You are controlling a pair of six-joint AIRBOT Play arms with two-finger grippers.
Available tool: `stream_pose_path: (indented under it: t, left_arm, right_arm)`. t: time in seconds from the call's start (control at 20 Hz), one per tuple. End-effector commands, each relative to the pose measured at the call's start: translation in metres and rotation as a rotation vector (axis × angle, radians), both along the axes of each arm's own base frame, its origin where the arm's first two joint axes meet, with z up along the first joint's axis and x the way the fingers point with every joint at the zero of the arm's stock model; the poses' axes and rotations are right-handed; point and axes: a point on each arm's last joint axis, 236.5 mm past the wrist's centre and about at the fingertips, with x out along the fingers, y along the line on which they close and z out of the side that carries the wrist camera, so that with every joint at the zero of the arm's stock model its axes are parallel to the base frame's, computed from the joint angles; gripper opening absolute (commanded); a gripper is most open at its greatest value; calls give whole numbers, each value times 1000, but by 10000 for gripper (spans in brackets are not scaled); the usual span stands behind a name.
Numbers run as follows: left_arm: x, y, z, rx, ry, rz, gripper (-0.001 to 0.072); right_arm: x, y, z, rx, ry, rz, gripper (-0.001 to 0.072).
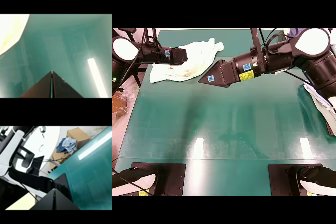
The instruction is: Fold the shirts.
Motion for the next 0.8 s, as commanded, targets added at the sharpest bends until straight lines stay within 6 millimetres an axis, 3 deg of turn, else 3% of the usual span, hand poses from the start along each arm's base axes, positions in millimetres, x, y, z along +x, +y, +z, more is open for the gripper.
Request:
stream_pose_path:
  t: [0.0, 0.1, 0.15, 0.2, 0.25, 0.3, 0.35, 0.45, 0.55, 0.65, 0.75]
  left_arm:
    - [17, 39, -31, 89, 59, 127, 24]
    - [32, 71, -74, 56, 177, 233, 26]
    - [38, 91, -96, 3, 248, 318, 195]
    - [43, 112, -117, -83, 321, 415, 417]
    - [48, 131, -131, -161, 370, 491, 543]
    - [53, 150, -141, -225, 394, 545, 580]
    - [58, 168, -144, -272, 393, 589, 580]
    - [70, 201, -141, -347, 341, 668, 580]
    - [80, 220, -137, -376, 286, 710, 581]
    - [86, 225, -144, -352, 266, 704, 581]
    - [91, 222, -166, -373, 300, 714, 581]
  right_arm:
    - [17, 0, -4, -14, -37, -62, 18]
    - [29, -1, -4, -17, -63, -108, 19]
    - [34, 0, -3, -7, -66, -125, 23]
    - [38, 0, 0, 3, -72, -144, 73]
    - [43, 1, 2, 12, -77, -161, 217]
    - [47, 0, 3, 16, -86, -178, 365]
    - [53, -1, 2, 8, -104, -201, 431]
    - [66, -8, -5, -28, -125, -244, 443]
    - [78, -17, -12, -57, -129, -276, 443]
    - [92, -27, -17, -63, -117, -308, 443]
    - [101, -34, -21, -73, -108, -324, 443]
